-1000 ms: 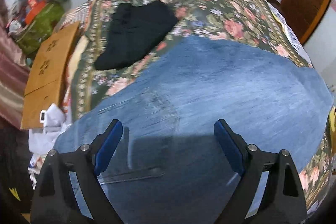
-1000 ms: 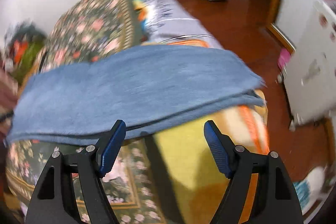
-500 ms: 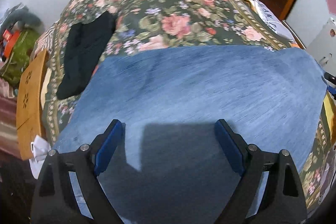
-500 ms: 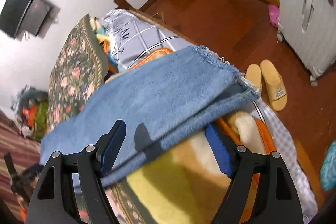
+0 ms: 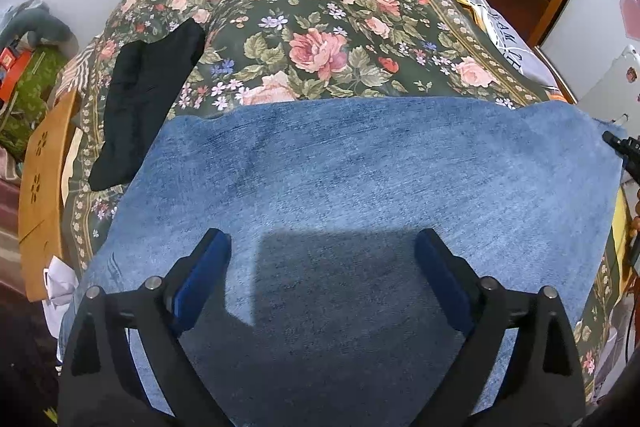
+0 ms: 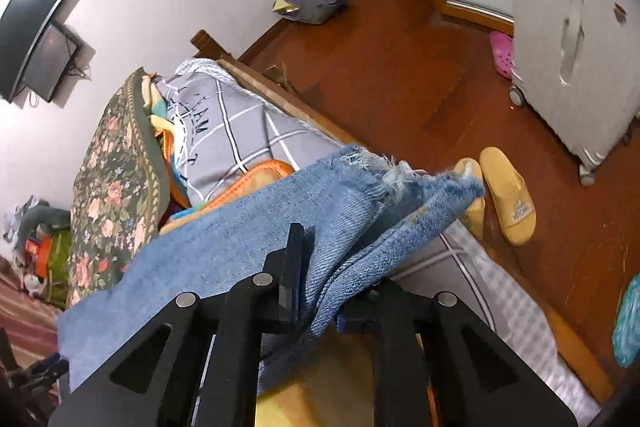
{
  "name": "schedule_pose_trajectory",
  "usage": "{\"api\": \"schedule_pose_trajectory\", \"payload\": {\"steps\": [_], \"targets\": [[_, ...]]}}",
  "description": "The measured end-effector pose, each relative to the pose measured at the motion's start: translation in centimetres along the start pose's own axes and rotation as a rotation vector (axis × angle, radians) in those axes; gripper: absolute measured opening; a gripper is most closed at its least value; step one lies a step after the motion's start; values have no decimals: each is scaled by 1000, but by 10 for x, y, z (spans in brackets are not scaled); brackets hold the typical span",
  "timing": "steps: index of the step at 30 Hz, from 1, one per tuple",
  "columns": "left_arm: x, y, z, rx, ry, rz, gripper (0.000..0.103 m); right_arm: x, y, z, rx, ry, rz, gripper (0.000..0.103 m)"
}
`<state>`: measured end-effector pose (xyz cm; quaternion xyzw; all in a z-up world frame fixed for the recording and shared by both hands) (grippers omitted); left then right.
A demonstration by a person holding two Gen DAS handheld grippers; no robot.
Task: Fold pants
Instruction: 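Grasp the frayed jeans hem with the right gripper and lift it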
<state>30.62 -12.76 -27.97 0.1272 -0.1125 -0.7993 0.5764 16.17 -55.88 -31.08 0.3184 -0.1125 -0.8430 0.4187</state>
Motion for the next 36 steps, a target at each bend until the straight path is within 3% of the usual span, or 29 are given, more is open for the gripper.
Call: {"api": "schedule_pose_trajectory", "payload": {"steps": [5, 12, 19, 23, 28, 36], "targets": [[-15, -3, 14, 29, -14, 62, 95, -32, 21, 29, 94, -10, 94, 8], [-41, -1, 65, 190, -24, 141, 95, -121, 42, 98, 240, 114, 280, 7], [-50, -10, 117, 336, -4, 126, 95, -214, 27, 142, 306, 257, 457, 7], [-59, -21, 139, 388, -30, 132, 96, -264, 3, 143, 287, 332, 551, 7], [-74, -38, 153, 417, -39, 164, 96, -306, -40, 114, 215, 367, 635, 7], [-93, -62, 146, 387, -18, 201, 96, -339, -127, 65, -49, 444, 780, 8]]}}
Point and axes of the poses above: each gripper's, at about its wrist camera, not at the fingertips, and z roughly against the way its jaws point, x to its right, y to its top, the point moved 3 cm from there along -z, roughly the way its jaws point, and after that the axes turned 2 degrees about -x, right-handed, at the moved point
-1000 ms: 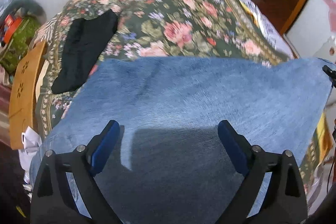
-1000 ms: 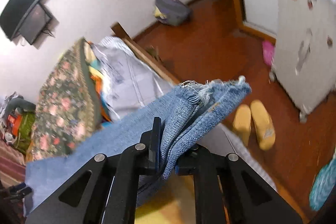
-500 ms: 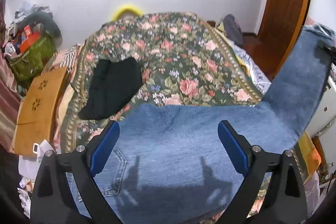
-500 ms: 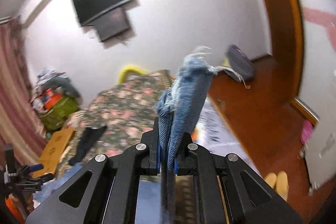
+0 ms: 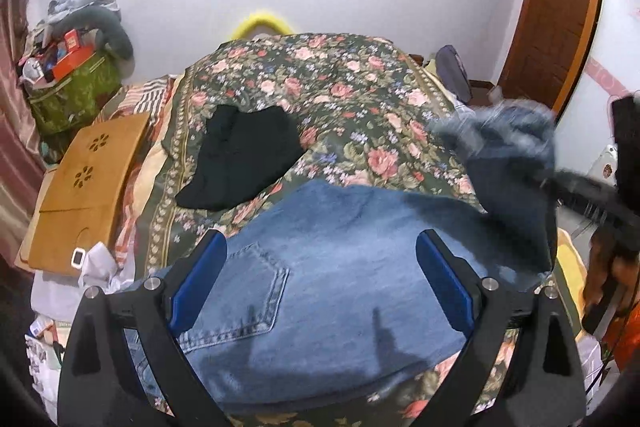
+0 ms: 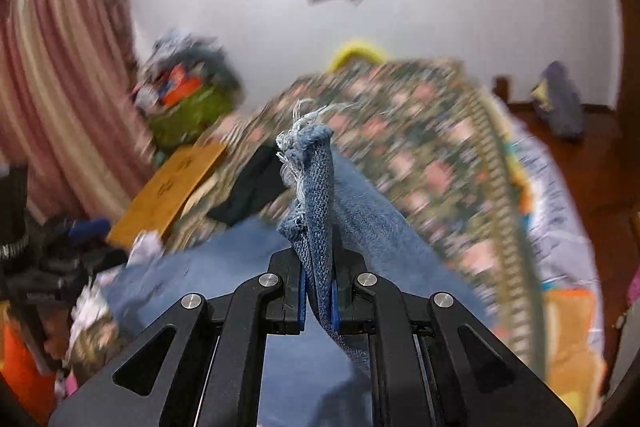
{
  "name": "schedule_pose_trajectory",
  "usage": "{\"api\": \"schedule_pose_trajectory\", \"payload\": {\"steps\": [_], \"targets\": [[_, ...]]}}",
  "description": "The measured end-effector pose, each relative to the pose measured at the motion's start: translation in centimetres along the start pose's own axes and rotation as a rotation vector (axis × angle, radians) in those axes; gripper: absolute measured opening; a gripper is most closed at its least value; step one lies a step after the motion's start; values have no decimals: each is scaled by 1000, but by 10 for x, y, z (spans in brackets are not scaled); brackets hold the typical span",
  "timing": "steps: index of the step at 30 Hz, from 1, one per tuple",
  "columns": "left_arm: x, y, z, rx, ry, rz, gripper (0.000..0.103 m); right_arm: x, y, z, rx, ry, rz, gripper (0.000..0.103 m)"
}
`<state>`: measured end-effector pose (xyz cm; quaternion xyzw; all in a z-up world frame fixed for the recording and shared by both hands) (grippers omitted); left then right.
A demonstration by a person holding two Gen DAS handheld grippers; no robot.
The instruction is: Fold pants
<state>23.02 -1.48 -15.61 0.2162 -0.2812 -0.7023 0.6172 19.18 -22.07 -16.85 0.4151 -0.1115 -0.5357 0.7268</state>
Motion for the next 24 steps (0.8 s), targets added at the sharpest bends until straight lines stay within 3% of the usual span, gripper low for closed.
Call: {"api": "schedule_pose_trajectory", "payload": {"steps": [7, 10, 11, 15, 18, 24], "targets": [[-2, -14, -10, -35, 16, 1, 96, -39, -45, -58, -238, 49, 105, 14], [1, -16, -15, -45, 21, -10, 96, -45, -56, -63, -301, 66, 112, 22], [2, -15, -16, -46, 21, -13, 96, -46, -58, -62, -309, 82, 111, 29], [8, -11, -19, -53, 15, -24, 96, -53, -58, -45, -307, 151, 102, 52], [13, -4, -20, -50, 7, -36, 96, -49, -49, -24, -245, 133, 114, 64], [32, 13, -32, -59, -13, -61, 100, -13, -17, 7, -117, 47, 68, 67]]}}
Point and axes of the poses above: each gripper's, at about its wrist camera, not at the fingertips, and z roughly against the way its jaws point, x to its right, y to its top, the point moved 3 cm from there along -z, roughly the way its jaws point, and after that the axes turned 2 degrees about -x, right-handed, at the moved point
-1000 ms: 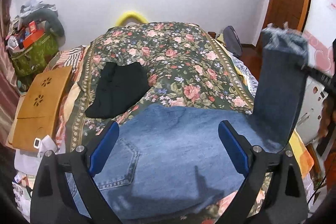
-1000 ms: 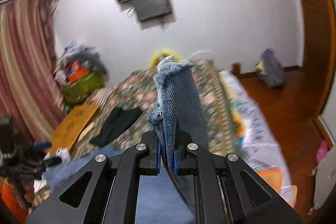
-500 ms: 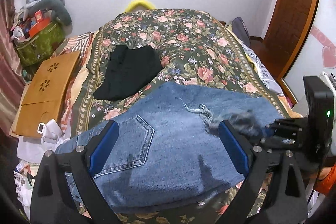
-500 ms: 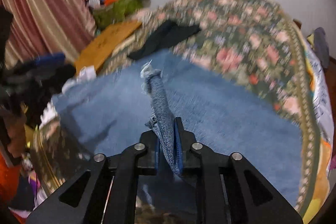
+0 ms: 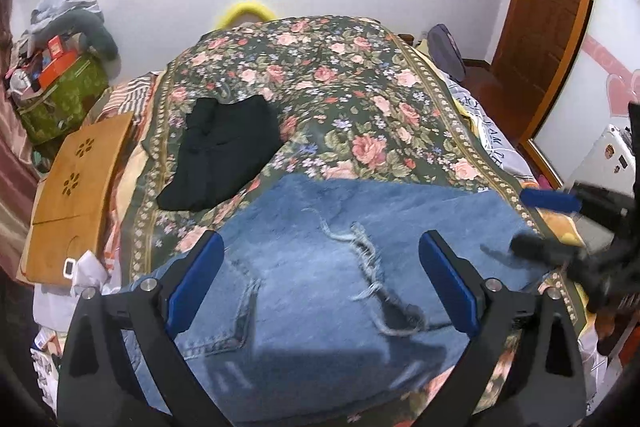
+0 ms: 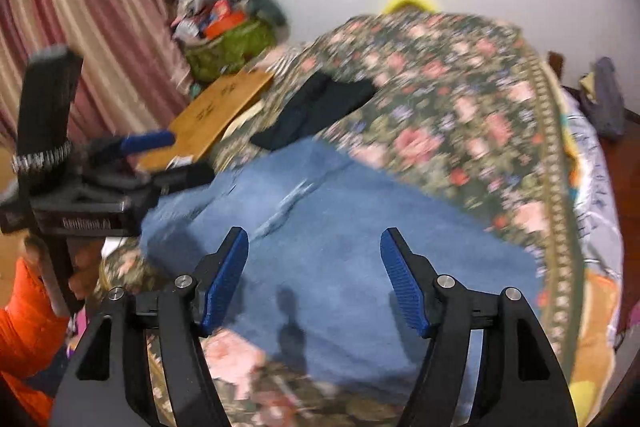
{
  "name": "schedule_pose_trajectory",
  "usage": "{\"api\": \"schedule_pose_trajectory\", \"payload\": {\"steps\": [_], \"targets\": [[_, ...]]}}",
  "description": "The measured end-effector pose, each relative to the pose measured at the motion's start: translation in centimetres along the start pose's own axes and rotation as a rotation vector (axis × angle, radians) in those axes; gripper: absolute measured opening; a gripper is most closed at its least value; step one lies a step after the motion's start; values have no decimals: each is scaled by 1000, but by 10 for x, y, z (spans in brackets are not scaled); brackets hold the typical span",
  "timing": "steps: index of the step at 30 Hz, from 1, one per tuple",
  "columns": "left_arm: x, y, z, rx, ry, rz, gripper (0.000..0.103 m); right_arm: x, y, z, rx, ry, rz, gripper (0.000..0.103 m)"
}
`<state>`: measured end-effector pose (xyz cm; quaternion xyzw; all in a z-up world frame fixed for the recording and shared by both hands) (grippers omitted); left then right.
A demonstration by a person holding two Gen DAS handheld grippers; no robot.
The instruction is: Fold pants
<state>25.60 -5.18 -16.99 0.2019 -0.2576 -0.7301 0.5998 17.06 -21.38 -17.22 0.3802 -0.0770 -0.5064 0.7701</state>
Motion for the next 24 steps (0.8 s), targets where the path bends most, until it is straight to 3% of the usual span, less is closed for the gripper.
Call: {"api": "schedule_pose_trajectory", "payload": {"steps": [3, 6, 10, 16, 19, 24], "targets": [[12, 10, -16, -26, -16, -14, 100, 25, 9, 4, 34, -91, -23, 76], [23, 17, -39, -71, -33, -25, 100, 48, 9, -3, 16, -131, -45, 77], [34, 20, -75, -160, -47, -32, 100, 74, -6, -28, -68, -146, -100, 77], [46, -1, -125, -288, 43, -158, 100, 110, -45, -66, -228, -188, -169, 77], [40, -9, -125, -280, 12, -154, 102, 124, -60, -61, -209, -130, -242, 78], [34, -22, -114, -264, 6, -185, 103, 128, -74, -43, -197, -139, -274, 78]]}}
Point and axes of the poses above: each gripper's, at about its wrist camera, not at the fingertips, and z roughly against the way its jaws point, x to its right, y to its top, the point moved 3 cm from there along -z, roughly the way its jaws point, and after that the axes turned 2 degrees about -x, right-handed, at the moved point
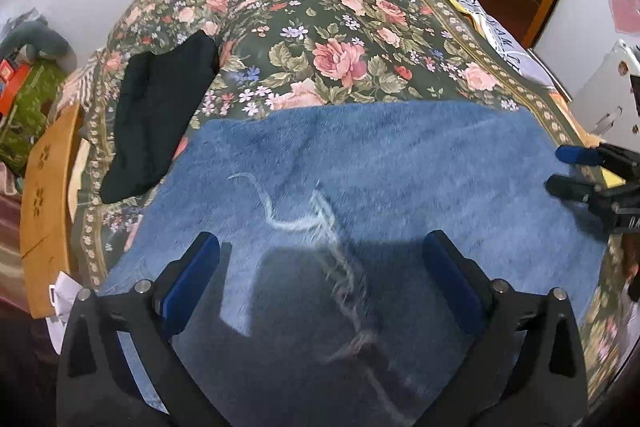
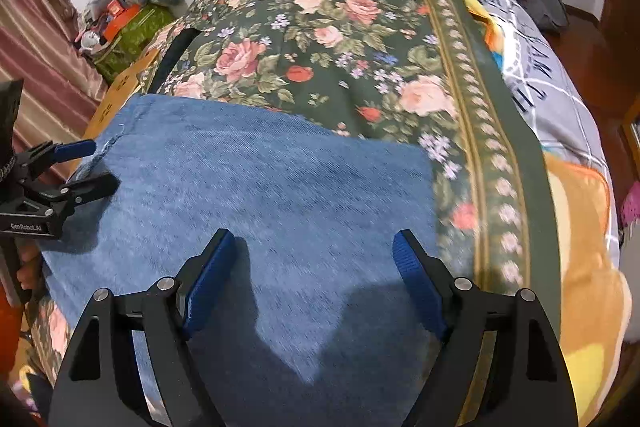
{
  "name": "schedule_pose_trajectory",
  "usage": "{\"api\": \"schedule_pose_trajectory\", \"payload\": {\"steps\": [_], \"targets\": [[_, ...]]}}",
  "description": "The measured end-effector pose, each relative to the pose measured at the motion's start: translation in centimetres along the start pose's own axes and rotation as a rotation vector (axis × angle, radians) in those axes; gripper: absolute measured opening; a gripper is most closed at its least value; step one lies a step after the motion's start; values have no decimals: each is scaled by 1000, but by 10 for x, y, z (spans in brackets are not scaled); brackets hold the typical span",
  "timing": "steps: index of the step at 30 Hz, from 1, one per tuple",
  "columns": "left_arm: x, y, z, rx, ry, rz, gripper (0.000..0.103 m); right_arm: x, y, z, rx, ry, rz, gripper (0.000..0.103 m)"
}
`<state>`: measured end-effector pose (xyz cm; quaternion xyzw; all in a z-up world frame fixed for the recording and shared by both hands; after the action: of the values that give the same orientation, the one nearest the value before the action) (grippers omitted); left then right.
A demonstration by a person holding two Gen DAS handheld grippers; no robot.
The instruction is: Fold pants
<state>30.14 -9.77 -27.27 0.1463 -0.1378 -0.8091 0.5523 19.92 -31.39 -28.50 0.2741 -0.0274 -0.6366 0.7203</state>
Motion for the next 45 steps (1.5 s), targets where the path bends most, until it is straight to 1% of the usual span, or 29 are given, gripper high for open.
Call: {"api": "schedule_pose_trajectory", "payload": {"steps": [2, 4, 7, 11, 15, 18, 19, 22, 25, 27, 31, 33, 36, 37, 40, 41, 43, 45], "targets": [[-1, -9, 5, 9, 5, -7, 103, 2, -8, 6, 5, -10, -10, 78], [-4, -16, 10, 21, 17, 7, 103, 5, -14, 8, 11, -17, -18, 79], [-11, -28, 16, 20, 17, 42, 103, 12, -23, 12, 10, -31, -47, 83], [-22, -44, 25, 25, 4, 81, 103, 21, -37, 19, 11, -8, -111, 83], [-27, -57, 34, 36, 69, 76, 103, 22, -43, 24, 16, -21, -134, 83], [-39, -68, 46, 55, 83, 111, 103, 16, -39, 32, 27, -64, -103, 83], [-44, -70, 51, 64, 91, 126, 103, 11, -36, 36, 40, -78, -82, 83], [-65, -79, 72, 123, 120, 192, 103, -7, -25, 48, 78, -75, -37, 83], [-92, -87, 98, 195, 148, 279, 103, -32, -8, 62, 139, -71, 26, 83], [-114, -96, 115, 234, 165, 346, 103, -52, 4, 69, 175, -53, 71, 83], [-153, -117, 134, 254, 162, 456, 103, -100, 26, 75, 232, -2, 162, 83], [-171, -133, 136, 238, 159, 510, 103, -124, 33, 70, 242, 18, 209, 83], [-190, -160, 128, 170, 138, 584, 103, -156, 37, 51, 224, 43, 280, 83], [-195, -170, 122, 137, 118, 609, 103, -168, 37, 39, 210, 45, 308, 83], [-201, -197, 105, 61, 51, 667, 103, -186, 30, 12, 163, 44, 359, 83], [-203, -208, 97, 29, 17, 697, 103, -190, 26, 4, 142, 41, 370, 83], [-204, -221, 86, -10, -44, 741, 103, -194, 22, -13, 100, 34, 380, 83], [-205, -232, 74, -41, -148, 802, 103, -191, 16, -27, 50, 30, 370, 82]]}}
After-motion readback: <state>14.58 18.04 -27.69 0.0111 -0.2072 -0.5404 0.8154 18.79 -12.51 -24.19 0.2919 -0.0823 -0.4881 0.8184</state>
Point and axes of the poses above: each gripper's, at about its wrist camera, not at the fingertips, and z roughly against the way its jaws point, x to its right, y to its top, the point moved 3 cm from there along -z, roughly the way its jaws point, and after that the axes turned 2 degrees about -x, right-handed, at the moved point
